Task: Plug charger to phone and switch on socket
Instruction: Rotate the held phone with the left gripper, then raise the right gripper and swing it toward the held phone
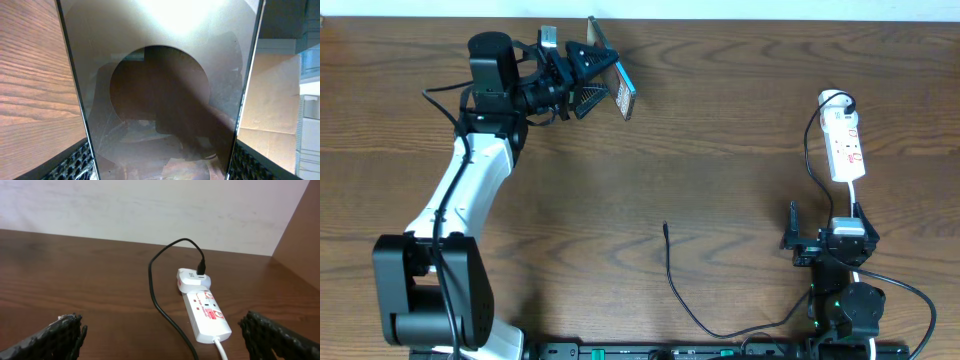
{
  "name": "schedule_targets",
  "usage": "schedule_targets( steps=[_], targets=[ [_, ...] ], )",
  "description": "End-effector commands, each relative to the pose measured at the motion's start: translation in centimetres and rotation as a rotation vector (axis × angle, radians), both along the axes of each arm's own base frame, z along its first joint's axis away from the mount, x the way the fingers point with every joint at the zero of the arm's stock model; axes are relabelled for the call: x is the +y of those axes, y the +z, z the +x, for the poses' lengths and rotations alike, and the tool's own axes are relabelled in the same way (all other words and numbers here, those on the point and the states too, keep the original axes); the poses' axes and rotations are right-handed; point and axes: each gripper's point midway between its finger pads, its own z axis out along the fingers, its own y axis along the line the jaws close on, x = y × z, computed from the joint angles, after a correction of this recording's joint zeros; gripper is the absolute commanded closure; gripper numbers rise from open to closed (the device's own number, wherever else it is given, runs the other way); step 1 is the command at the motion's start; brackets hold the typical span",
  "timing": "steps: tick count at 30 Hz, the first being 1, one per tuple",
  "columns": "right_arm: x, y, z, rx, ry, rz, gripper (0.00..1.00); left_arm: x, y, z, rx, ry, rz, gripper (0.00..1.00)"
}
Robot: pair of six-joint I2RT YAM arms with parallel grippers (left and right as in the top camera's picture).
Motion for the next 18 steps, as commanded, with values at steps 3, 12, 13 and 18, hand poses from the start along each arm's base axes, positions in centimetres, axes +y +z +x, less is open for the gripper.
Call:
schedule_targets(
  steps=[3, 12, 13, 18],
  targets=[
    [0.0, 0.0, 0.0, -0.001, -0.002, -0.010, 0.01, 0.0, -3.3, 0.7, 0.035, -0.020, 0.015, 0.93],
    [0.0, 0.1, 0.0, -0.002, -0.002, -0.024, 0.01, -0.2, -3.3, 0.7, 0.019, -0.044, 0.003, 0.93],
    [-0.1, 0.4, 0.0, -0.014, -0.009, -0.024, 0.01, -0.1, -3.3, 0.7, 0.019, -0.043, 0.003, 0.93],
    [0.9, 0.4, 0.0, -0.019, 0.044, 0.074, 0.01, 0.0, -3.3, 0.8, 0.020, -0.041, 0.003, 0.93]
  ],
)
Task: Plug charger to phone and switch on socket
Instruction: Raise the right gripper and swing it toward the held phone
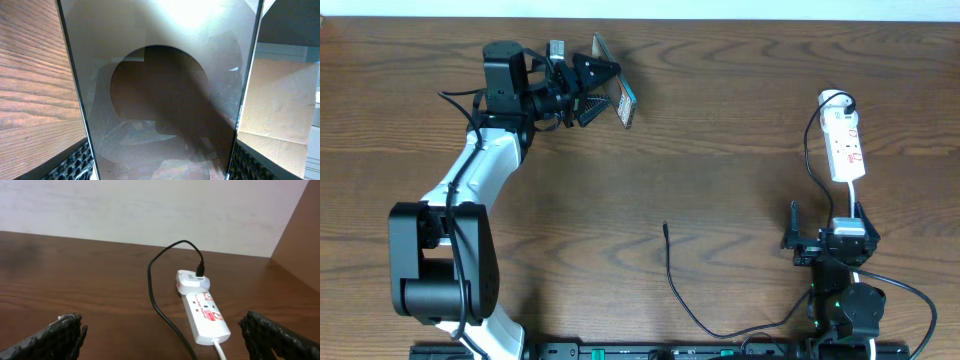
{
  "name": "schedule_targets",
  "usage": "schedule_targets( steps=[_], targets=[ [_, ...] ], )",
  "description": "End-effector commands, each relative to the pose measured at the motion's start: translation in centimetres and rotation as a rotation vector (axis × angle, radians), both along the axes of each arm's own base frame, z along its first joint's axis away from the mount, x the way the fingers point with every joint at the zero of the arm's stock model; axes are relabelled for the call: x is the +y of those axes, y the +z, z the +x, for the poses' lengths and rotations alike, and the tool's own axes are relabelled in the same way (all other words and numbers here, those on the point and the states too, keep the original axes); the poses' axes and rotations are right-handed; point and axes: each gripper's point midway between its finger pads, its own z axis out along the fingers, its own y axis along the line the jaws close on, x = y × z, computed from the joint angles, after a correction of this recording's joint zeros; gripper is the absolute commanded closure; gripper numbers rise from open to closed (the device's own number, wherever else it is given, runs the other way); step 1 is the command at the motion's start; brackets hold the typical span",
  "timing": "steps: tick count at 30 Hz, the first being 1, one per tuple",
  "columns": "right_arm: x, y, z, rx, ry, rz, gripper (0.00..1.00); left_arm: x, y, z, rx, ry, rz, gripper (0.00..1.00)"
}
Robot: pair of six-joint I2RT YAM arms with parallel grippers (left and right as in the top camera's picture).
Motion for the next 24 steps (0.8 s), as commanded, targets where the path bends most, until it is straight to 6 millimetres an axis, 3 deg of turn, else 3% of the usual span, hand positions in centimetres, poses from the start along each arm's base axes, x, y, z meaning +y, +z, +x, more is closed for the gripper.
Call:
schedule_targets(
  steps=[1, 9, 20, 24],
  targets=[
    [1.1, 0.1, 0.0, -0.010, 0.051, 0.106, 0.01, 0.1, 1.4, -0.3, -0.052, -0.029, -0.008, 0.93],
    [5.7, 0.9, -0.6, -0.002, 0.314, 0.328, 0.01, 0.2, 1.4, -0.3, -0.055, -0.028, -0.010, 0.93],
    [10.1, 3.2, -1.7, 0.031, 0.589, 0.402, 0.01, 0.2, 1.4, -0.3, -0.055, -0.027, -0.010, 0.93],
    [11.7, 5.2, -0.9, 0.117, 0.691, 0.378, 0.01, 0.3, 1.4, -0.2, -0.049, -0.025, -0.013, 0.93]
  ],
)
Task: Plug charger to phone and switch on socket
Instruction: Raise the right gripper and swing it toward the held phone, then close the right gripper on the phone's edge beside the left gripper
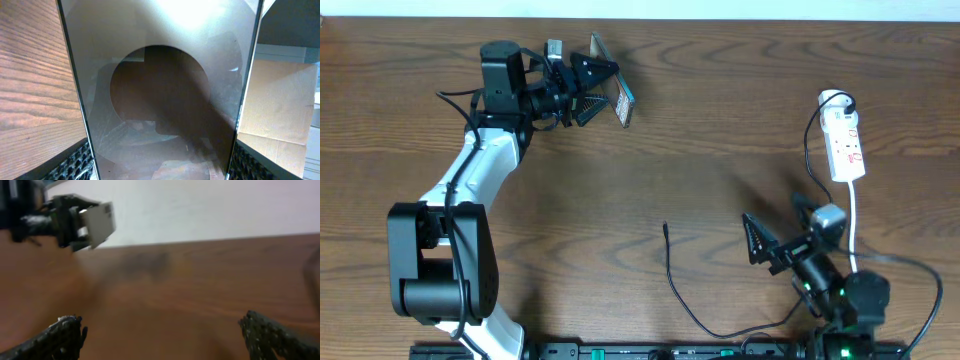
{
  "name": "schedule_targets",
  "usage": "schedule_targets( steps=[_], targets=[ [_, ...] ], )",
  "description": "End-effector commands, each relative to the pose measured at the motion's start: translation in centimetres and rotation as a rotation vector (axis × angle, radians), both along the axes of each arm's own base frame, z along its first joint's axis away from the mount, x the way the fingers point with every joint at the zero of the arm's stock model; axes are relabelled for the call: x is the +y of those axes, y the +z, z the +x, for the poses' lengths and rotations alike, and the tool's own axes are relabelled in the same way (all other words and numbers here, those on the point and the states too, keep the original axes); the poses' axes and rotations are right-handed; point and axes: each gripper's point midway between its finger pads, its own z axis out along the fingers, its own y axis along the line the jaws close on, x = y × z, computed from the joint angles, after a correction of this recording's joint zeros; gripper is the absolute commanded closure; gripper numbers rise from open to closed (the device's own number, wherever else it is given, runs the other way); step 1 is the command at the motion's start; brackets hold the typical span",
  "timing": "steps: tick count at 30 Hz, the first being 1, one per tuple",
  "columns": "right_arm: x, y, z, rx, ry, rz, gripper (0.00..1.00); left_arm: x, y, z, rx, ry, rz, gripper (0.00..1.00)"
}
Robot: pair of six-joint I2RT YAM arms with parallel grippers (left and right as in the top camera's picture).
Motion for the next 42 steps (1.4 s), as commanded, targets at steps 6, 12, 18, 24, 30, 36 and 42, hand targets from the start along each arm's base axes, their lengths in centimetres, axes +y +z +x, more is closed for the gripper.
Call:
schedule_targets(
  steps=[6, 12, 18, 24, 30, 36, 42],
  targets=[
    [4.5, 5.7, 2.5, 0.094, 0.340, 0.002, 0.01, 0.0, 1.6, -0.1, -0.035, -0.016, -0.022, 0.93],
    [7.7, 6.6, 6.3, 0.223, 0.587, 0.071, 0.01, 0.3, 2.3, 0.8, -0.028, 0.039, -0.046, 0.93],
    [11.7, 6.6, 9.6, 0.240, 0.704, 0.066, 0.01, 0.9, 2.2, 1.7, 0.005, 0.105, -0.049, 0.93],
    [15.0, 7.8, 10.9, 0.035, 0.790, 0.019, 0.01, 1.5, 1.9, 2.5, 0.076, 0.182, -0.072, 0.93],
    [17.6, 8.2, 11.7, -0.079, 0.770, -0.007, 0.01, 2.1, 1.6, 3.2, 0.097, 0.245, -0.071, 0.93],
    [19.2, 5.8, 13.4, 0.008, 0.665, 0.009, 0.01, 2.2, 2.6, 3.9, 0.037, 0.265, -0.074, 0.93],
    [19.0, 5.3, 15.2, -0.001, 0.559, 0.000, 0.01, 1.6, 3.7, 4.0, -0.018, 0.255, -0.085, 0.93]
  ],
)
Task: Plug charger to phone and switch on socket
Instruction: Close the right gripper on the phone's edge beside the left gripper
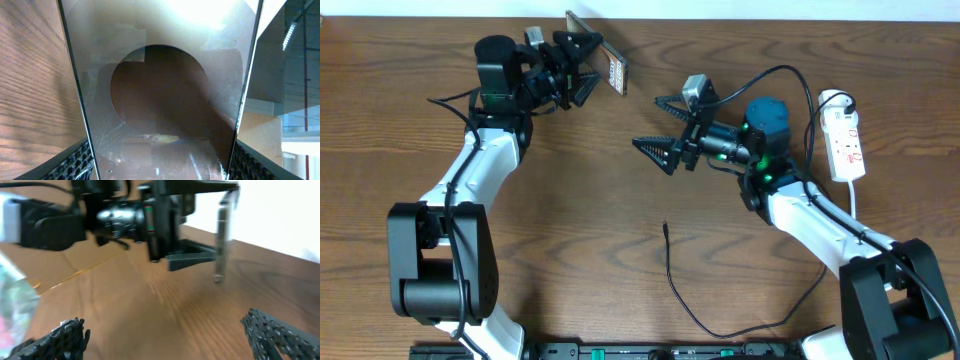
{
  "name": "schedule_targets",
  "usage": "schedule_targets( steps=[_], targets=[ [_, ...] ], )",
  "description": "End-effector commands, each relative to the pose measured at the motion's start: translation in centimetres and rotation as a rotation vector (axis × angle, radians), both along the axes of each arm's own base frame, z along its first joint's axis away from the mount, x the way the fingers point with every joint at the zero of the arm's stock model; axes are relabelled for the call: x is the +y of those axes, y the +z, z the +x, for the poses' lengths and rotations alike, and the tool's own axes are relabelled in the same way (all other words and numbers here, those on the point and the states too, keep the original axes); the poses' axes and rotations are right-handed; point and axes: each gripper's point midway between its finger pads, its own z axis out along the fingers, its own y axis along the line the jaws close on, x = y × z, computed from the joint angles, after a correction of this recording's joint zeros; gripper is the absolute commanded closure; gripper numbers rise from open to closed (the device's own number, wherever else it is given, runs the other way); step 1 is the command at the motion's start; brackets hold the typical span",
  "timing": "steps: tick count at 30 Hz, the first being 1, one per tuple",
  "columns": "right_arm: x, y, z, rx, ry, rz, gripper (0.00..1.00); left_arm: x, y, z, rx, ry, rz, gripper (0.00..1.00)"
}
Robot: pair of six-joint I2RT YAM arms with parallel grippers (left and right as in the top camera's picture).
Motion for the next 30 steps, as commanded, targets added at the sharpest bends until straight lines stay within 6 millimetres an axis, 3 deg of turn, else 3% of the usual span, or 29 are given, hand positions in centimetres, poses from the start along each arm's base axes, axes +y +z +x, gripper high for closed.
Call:
schedule_targets(
  steps=[1, 5, 10, 19, 25, 30],
  targets=[
    [-0.5, 0.7, 2.1, -0.026, -0.122, 0.007, 0.01, -0.5, 1.4, -0.1, -0.036, -0.007, -0.005, 0.93],
    [-0.9, 0.8, 3.3, -0.061, -0.179, 0.015, 0.01, -1.0, 1.4, -0.3, -0.036, -0.017, -0.005, 0.93],
    [-0.7, -0.5, 4.4, -0.054, -0.198, 0.002, 0.01, -1.7, 1.4, -0.5, -0.035, -0.030, -0.006, 0.93],
    [1.1, -1.1, 6.4, -0.082, -0.143, -0.009, 0.01, -2.3, 1.4, -0.7, -0.036, -0.044, -0.006, 0.93],
    [1.9, -1.5, 6.9, -0.092, -0.123, -0.022, 0.01, -2.7, 1.4, -0.8, -0.040, -0.053, -0.003, 0.93],
    [2.4, -1.0, 6.9, -0.125, -0.116, -0.028, 0.08, -3.7, 1.5, -1.2, -0.042, -0.077, -0.002, 0.93]
  ],
)
